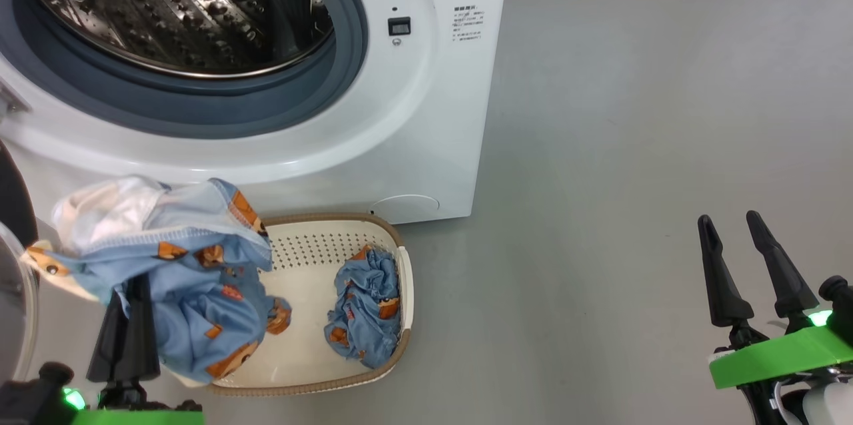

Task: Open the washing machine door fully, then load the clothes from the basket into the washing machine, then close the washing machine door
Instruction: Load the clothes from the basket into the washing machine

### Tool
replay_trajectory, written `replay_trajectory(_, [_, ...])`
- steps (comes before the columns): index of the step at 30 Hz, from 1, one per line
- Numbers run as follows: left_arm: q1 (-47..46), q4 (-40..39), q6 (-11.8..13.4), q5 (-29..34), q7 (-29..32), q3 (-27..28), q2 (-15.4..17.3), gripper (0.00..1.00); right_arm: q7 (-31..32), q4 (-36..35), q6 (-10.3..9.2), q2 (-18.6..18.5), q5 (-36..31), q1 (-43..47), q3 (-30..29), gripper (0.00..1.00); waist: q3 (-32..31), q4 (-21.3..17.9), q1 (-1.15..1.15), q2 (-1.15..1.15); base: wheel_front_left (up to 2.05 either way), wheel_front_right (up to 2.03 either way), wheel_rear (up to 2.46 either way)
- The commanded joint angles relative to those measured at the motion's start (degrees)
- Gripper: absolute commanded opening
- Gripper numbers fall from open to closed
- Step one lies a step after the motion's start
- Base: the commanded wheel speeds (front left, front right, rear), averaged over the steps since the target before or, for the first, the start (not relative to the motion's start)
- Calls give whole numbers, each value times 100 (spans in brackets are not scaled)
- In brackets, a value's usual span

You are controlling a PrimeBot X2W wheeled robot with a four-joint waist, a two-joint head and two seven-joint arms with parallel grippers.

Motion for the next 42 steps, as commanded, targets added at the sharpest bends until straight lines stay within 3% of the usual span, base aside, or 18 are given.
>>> replay_trajectory(1, [-19,-230,3,67,-37,224,58,0,-46,-148,33,-104,0,51,60,100,-34,-4,0,0,0,0,0])
replay_trajectory(13, [189,-345,3,151,-37,266,-39,0,-46,-168,33,-86,5,204,26,100,-185,-70,0,0,0,0,0])
replay_trajectory(23, [-861,90,3,38,-37,262,112,0,-46,-254,33,49,0,9,23,100,316,-161,0,0,0,0,0])
replay_trajectory(34, [-3100,902,3,193,-37,211,766,0,-46,-374,33,235,-22,-761,166,100,1551,-500,0,0,0,0,0])
replay_trajectory(42, [-4859,2244,3,177,-37,207,1111,0,-46,-390,33,404,-23,-1180,224,100,2162,-776,0,0,0,0,0])
